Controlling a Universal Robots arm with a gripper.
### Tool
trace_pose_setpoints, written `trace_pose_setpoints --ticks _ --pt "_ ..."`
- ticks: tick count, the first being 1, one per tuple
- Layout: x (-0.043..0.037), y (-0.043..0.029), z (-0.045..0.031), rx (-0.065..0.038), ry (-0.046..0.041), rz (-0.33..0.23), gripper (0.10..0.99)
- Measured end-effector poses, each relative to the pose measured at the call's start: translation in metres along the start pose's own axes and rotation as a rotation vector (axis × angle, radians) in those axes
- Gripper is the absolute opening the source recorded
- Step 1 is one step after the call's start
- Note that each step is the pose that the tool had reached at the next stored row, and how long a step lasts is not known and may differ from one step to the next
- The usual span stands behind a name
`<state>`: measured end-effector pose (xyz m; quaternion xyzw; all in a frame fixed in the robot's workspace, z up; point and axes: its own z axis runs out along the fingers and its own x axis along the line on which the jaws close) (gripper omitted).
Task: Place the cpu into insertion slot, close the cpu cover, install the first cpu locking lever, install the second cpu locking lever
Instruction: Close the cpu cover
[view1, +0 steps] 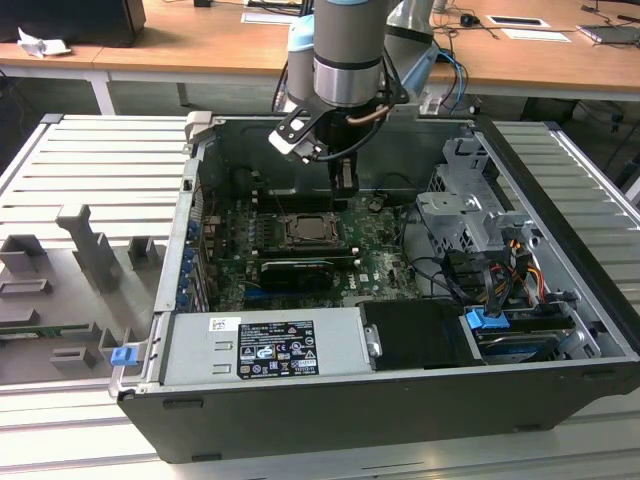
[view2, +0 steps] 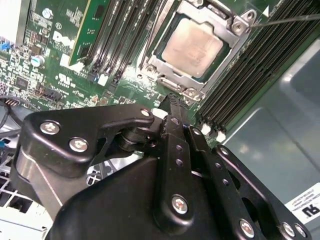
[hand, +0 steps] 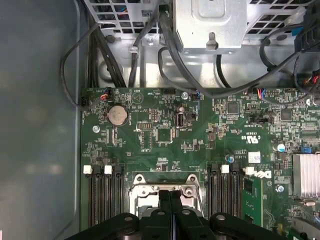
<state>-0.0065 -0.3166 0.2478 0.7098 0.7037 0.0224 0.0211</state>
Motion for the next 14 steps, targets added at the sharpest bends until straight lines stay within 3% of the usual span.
trace_pose_setpoints --ticks 14 --pt "0.0002 -0.0199 -0.0012 0.000 0.0001 0.000 0.106"
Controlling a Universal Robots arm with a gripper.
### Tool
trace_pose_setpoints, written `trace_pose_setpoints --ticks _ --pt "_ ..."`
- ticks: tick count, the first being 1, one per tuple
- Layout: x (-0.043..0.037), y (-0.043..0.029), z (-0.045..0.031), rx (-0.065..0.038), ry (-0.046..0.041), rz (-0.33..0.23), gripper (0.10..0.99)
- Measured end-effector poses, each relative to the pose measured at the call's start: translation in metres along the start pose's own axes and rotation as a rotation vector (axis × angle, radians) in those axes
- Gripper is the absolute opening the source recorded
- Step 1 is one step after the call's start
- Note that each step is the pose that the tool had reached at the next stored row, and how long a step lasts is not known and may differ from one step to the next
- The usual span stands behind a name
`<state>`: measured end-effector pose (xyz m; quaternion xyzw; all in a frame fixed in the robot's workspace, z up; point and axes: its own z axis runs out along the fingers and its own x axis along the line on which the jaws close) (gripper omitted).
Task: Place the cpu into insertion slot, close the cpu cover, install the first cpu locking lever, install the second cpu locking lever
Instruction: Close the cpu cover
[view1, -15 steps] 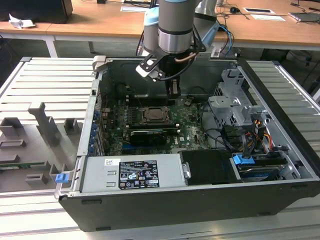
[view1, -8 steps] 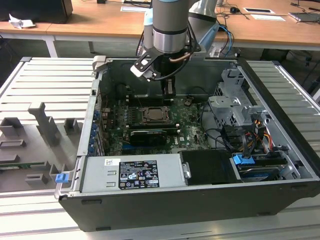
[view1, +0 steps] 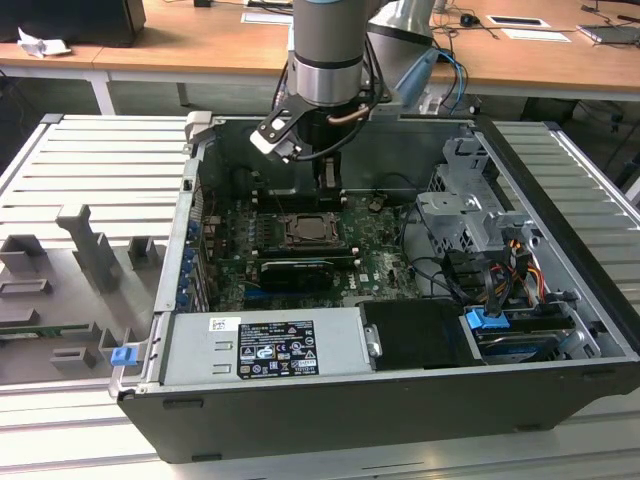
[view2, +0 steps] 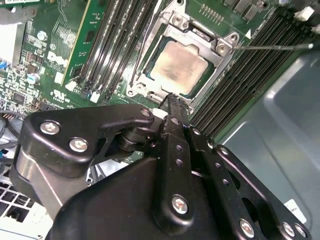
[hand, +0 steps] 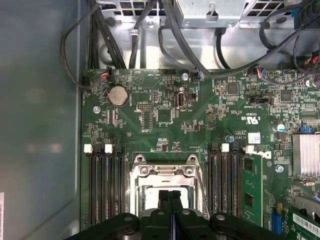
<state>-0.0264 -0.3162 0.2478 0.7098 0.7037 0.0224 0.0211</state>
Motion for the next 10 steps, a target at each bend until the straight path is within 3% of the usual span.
trace_pose_setpoints --ticks 5,10 --pt "0.0000 -0.0078 -0.0005 0.000 0.0000 0.000 0.106" --pt "0.0000 -0.0098 -0.0006 0.000 0.0000 0.000 0.106"
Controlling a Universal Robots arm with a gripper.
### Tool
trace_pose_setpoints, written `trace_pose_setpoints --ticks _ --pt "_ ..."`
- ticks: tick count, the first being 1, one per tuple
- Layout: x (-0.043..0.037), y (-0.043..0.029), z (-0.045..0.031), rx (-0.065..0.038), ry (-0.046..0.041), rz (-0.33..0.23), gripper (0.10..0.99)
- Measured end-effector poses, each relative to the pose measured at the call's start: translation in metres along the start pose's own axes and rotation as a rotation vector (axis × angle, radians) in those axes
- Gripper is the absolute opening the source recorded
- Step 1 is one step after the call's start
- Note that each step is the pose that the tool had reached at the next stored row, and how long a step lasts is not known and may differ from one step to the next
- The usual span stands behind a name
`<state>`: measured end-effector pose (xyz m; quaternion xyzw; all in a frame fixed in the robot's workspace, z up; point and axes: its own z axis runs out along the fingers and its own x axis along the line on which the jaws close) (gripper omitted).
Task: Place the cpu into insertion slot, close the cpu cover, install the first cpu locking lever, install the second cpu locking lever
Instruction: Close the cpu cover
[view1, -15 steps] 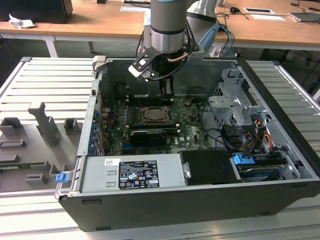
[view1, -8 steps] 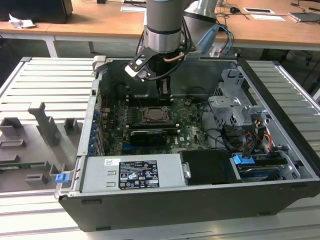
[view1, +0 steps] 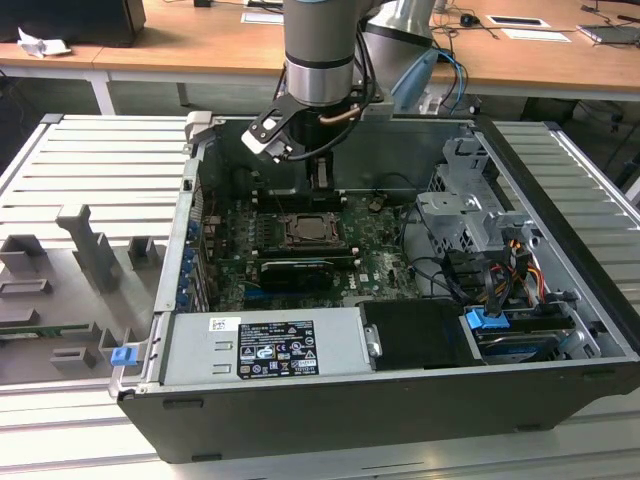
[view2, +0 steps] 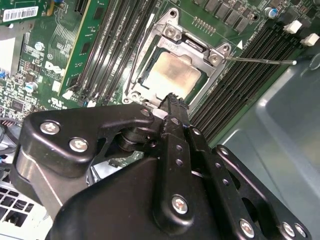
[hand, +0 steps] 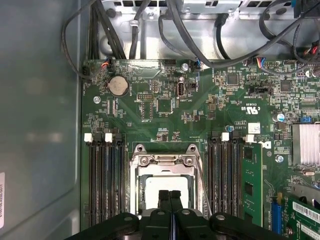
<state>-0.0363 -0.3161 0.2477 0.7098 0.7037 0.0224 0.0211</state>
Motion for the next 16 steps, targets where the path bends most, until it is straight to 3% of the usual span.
trace_pose_setpoints --ticks 16 --pt "0.0001 -0.0088 -0.0006 0.000 0.0000 0.000 0.106"
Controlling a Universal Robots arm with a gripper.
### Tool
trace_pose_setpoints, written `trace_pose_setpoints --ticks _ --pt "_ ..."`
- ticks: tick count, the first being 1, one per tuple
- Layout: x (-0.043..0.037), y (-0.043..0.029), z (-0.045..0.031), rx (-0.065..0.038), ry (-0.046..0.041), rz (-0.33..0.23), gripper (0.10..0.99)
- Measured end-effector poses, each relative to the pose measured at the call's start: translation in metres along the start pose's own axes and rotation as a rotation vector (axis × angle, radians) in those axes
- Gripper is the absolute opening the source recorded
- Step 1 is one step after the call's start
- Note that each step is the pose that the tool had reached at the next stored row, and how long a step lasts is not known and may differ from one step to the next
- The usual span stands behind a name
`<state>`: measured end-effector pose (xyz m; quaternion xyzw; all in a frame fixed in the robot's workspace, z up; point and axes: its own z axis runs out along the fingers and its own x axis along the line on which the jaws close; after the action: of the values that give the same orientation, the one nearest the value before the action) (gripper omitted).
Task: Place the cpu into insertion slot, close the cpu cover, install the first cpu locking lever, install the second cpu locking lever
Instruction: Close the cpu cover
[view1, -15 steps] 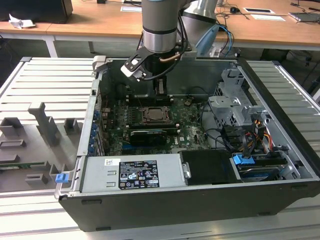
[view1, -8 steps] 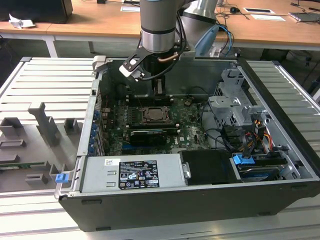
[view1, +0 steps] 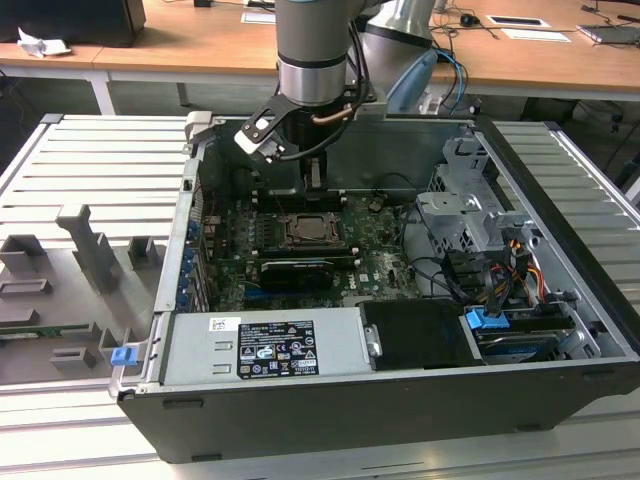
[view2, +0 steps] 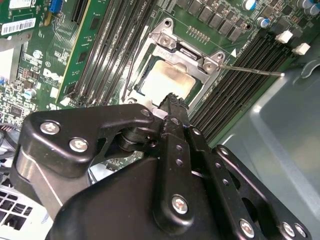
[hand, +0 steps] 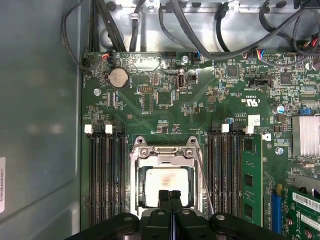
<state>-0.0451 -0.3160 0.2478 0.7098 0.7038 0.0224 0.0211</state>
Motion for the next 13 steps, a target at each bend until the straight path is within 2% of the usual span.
trace_pose_setpoints --ticks 13 --pt "0.0003 -0.0066 0.0005 0.000 0.0001 0.000 0.106"
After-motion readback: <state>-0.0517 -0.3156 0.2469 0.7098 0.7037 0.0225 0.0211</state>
